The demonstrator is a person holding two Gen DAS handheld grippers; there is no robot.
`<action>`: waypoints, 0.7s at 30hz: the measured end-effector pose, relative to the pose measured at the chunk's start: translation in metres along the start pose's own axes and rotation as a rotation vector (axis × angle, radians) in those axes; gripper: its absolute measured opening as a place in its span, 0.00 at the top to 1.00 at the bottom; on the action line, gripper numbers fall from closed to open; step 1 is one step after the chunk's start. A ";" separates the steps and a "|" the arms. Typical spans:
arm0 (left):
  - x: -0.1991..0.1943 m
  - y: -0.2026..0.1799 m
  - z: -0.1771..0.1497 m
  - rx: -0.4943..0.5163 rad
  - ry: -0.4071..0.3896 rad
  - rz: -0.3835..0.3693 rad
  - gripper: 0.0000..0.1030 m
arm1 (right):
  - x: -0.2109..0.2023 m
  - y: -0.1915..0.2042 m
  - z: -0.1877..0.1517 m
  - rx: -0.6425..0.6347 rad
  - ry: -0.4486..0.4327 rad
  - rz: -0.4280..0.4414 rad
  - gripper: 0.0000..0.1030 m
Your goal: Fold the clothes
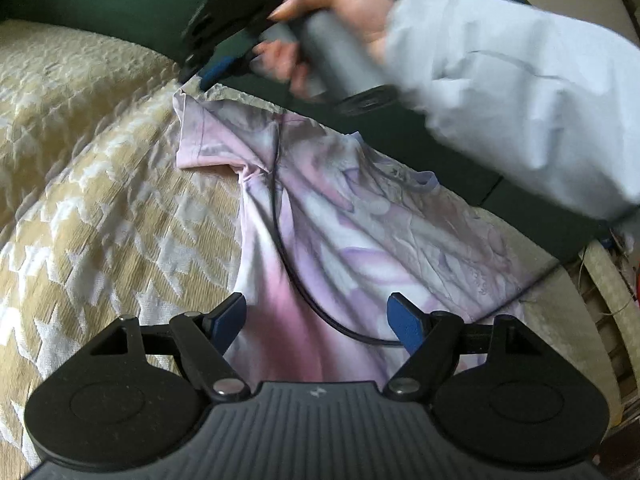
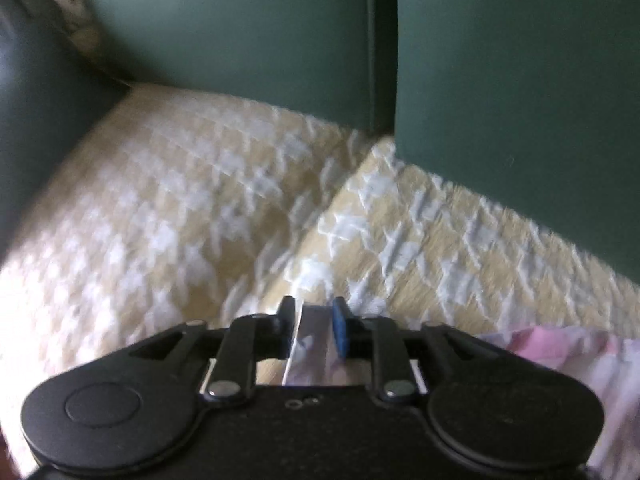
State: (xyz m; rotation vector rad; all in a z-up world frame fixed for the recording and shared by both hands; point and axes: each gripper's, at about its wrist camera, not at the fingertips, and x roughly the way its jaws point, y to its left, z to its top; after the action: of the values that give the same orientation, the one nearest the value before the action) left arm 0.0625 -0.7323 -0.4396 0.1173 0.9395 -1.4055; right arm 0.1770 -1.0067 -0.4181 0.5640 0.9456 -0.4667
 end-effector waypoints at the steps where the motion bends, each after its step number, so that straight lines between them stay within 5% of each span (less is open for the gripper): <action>1: -0.001 -0.001 -0.001 0.013 -0.002 0.008 0.25 | -0.014 -0.002 0.000 -0.021 -0.001 0.008 0.00; 9: 0.000 -0.017 -0.002 0.074 -0.004 0.051 0.25 | -0.147 -0.065 -0.031 -0.105 -0.056 -0.075 0.00; 13: -0.011 -0.032 0.003 0.076 0.017 -0.022 0.25 | -0.190 -0.128 -0.074 -0.049 -0.034 -0.175 0.00; 21: -0.022 -0.062 -0.031 0.171 0.259 -0.082 0.31 | -0.246 -0.267 -0.179 0.133 0.057 -0.356 0.00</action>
State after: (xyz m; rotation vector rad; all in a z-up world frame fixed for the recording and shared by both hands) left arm -0.0036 -0.7109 -0.4186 0.4008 1.0437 -1.5713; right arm -0.2187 -1.0659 -0.3562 0.5317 1.0807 -0.8408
